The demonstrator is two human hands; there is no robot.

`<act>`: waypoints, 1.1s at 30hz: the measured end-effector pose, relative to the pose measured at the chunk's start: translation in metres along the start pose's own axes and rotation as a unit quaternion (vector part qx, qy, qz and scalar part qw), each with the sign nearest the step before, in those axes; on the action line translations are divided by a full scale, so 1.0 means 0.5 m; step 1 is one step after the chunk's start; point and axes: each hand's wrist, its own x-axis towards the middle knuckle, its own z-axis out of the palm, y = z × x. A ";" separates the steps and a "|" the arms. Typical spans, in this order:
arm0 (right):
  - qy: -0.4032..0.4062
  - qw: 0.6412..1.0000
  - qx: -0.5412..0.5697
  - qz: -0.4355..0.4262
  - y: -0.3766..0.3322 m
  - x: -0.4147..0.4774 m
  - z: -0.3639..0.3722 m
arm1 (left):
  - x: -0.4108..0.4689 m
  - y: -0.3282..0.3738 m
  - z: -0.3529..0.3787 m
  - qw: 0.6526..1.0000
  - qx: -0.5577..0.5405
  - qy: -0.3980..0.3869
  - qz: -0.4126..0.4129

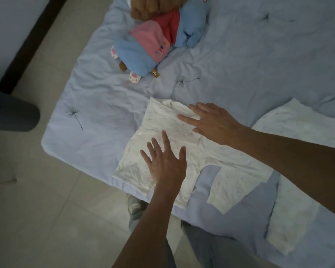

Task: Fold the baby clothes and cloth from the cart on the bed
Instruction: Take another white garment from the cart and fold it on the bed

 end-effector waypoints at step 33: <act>-0.044 0.975 0.043 -0.215 0.096 0.128 0.103 | 0.080 0.048 0.116 0.990 -0.098 0.096 -0.037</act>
